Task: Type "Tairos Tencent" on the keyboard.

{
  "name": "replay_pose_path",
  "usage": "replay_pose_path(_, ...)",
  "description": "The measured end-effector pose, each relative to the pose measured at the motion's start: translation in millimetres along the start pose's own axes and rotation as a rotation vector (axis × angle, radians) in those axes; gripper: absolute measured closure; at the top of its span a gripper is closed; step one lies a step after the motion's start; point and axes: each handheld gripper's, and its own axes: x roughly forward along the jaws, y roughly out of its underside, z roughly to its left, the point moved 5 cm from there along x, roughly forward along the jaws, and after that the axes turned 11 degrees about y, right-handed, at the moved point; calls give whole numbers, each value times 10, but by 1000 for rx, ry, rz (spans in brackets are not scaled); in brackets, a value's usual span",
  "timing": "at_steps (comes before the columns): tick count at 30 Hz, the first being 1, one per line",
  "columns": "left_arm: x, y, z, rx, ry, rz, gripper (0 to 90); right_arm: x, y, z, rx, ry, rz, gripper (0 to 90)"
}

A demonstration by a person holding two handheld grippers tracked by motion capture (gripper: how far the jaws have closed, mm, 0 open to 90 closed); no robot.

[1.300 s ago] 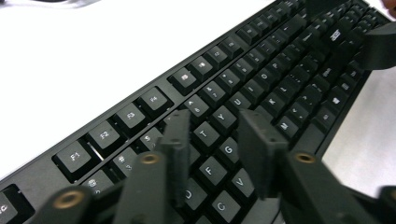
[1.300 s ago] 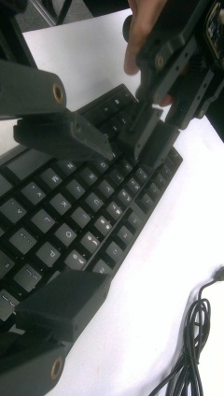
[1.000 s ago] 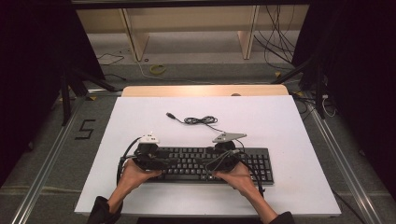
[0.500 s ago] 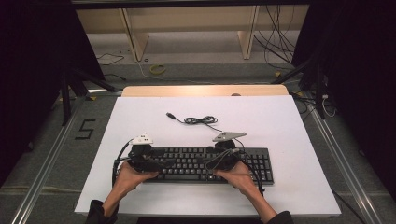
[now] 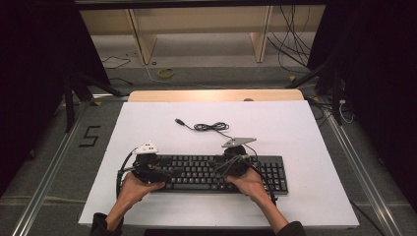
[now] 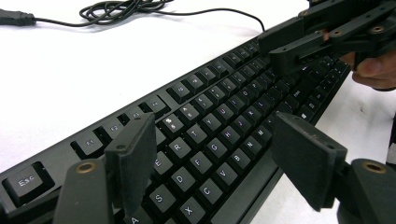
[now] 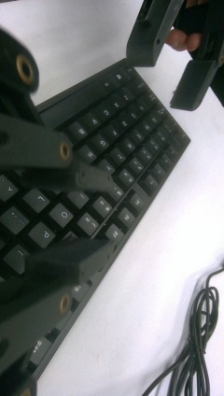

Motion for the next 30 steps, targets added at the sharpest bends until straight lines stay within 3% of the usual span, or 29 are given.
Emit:
replay_pose_path(11, -57, 35, -5, -8, 3, -19, 307, 125, 41, 26, -27, 6, 47, 897)
replay_pose_path(30, -109, 99, -31, -14, 23, -49, 297, 275, 116, 79, -68, 21, 102, 900)
